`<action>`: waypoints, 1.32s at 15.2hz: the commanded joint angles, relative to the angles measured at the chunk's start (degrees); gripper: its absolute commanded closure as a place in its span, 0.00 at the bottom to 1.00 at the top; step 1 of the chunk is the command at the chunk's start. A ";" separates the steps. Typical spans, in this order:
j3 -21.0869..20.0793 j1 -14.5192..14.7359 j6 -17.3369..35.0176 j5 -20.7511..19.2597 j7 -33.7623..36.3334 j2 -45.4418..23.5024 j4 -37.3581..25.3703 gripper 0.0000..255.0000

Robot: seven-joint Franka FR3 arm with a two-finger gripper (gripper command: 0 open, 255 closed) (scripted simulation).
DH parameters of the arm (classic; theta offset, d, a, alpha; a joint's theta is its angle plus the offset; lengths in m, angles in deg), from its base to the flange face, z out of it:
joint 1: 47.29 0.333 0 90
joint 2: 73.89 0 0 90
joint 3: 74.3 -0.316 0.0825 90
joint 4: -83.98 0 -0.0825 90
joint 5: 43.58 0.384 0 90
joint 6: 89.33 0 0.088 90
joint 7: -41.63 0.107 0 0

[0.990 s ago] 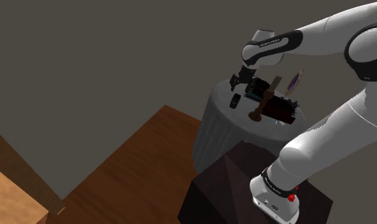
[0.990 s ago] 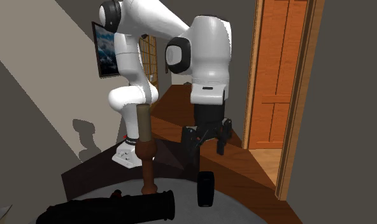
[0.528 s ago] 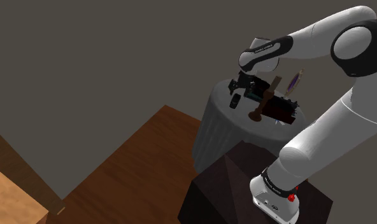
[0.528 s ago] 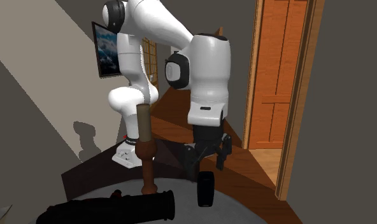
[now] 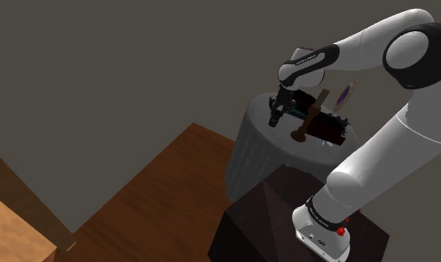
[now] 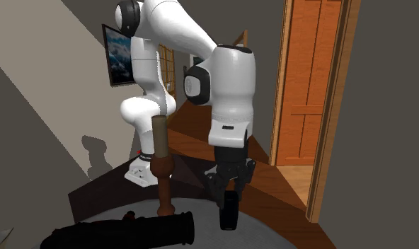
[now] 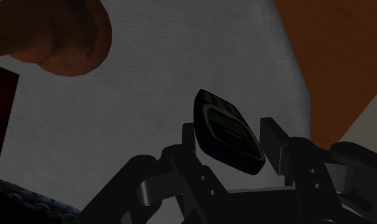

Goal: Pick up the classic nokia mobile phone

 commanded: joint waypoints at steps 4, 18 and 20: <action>0.02 -0.02 -0.04 0.00 -0.03 -0.06 0.05 1.00; -0.38 -0.01 -10.34 -1.96 1.42 5.69 -4.73 1.00; -0.46 -0.01 -11.90 -2.14 1.56 6.36 -5.64 1.00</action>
